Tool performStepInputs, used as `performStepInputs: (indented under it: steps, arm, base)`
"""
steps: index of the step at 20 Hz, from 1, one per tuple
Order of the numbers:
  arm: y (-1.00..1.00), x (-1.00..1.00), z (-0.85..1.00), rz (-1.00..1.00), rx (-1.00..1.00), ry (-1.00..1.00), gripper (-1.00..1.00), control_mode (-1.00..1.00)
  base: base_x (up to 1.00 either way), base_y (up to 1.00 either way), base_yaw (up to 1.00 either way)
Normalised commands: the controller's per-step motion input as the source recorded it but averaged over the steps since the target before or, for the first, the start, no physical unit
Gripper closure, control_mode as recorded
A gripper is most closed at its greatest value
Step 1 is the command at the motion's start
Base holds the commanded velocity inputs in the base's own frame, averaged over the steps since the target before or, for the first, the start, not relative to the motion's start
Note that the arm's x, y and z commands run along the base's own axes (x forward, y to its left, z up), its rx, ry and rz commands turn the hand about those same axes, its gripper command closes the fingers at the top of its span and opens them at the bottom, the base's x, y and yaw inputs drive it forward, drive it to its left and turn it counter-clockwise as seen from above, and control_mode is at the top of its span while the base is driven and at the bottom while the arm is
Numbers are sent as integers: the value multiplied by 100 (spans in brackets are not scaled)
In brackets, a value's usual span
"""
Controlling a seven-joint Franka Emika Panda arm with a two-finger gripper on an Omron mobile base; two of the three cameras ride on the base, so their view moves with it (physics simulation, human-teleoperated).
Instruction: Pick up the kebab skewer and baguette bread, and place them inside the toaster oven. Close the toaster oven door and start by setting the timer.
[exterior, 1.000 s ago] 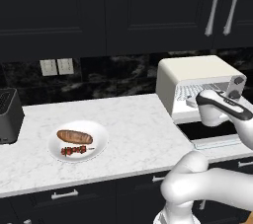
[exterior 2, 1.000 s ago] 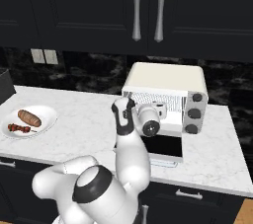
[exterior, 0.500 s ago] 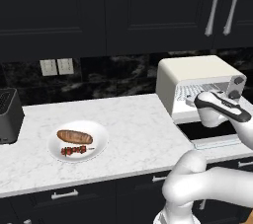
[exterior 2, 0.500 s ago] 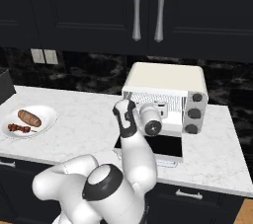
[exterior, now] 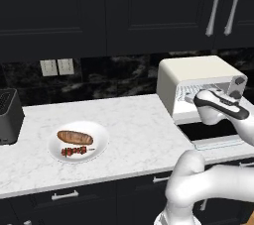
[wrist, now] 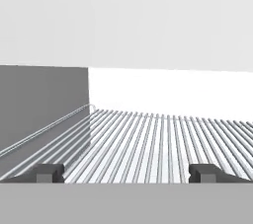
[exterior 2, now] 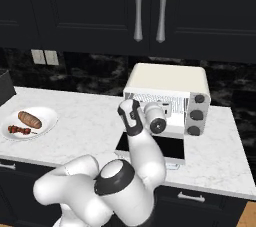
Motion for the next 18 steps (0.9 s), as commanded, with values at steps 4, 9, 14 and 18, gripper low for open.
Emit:
performStepInputs:
  steps: [4,9,14,18]
  arm:
    - [0,8,-33,0,2,0,-100,-100]
    - [-2,21,-22,0,2,0,-100,-100]
    - [-5,23,-14,0,3,1,-100,-100]
    - [-1,-12,-53,0,0,8,-100,-100]
  base:
    - [0,0,0]
    - [0,0,0]
    - [0,0,0]
    - [0,0,0]
